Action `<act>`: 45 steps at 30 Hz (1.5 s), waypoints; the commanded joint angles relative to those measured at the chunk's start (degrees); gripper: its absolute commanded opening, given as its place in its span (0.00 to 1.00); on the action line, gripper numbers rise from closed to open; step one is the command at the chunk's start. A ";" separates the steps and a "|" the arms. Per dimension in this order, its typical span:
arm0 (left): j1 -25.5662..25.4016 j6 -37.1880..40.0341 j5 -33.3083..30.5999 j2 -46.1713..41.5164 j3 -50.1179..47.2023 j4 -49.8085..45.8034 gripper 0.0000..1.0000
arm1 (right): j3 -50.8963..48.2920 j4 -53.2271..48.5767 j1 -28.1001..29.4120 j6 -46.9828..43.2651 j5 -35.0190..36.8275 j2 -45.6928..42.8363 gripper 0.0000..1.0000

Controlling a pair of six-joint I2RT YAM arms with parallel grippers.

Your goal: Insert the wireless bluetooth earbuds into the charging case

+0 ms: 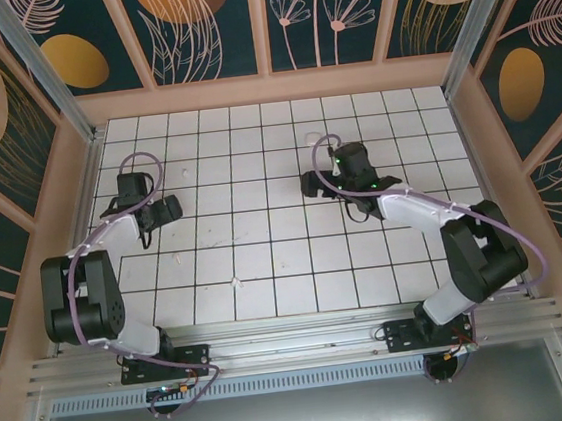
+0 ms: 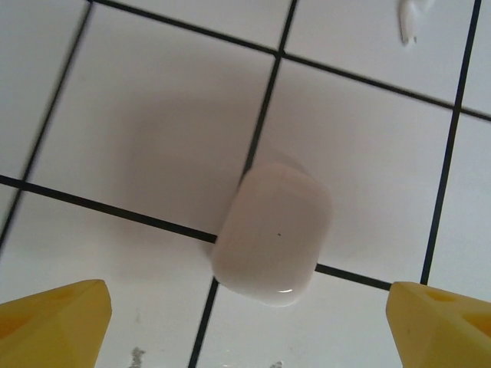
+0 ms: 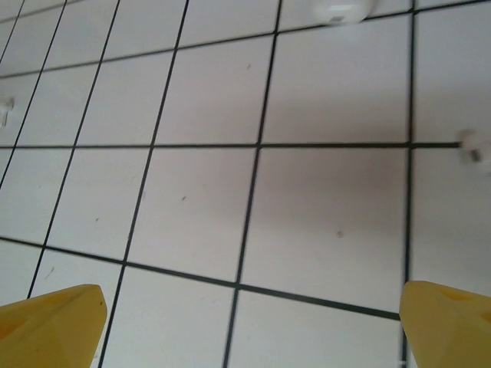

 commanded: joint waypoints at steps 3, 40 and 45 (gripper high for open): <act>0.44 2.84 4.97 3.77 2.54 -2.60 0.87 | 3.93 -2.42 3.94 0.98 -0.54 3.38 0.98; 0.39 0.27 2.92 8.58 7.18 -3.39 0.72 | 3.89 -8.06 -8.92 7.72 0.50 -11.58 0.98; 0.39 0.13 2.17 10.95 9.27 -3.30 0.72 | 3.63 -8.44 -8.95 7.72 0.30 -11.46 0.98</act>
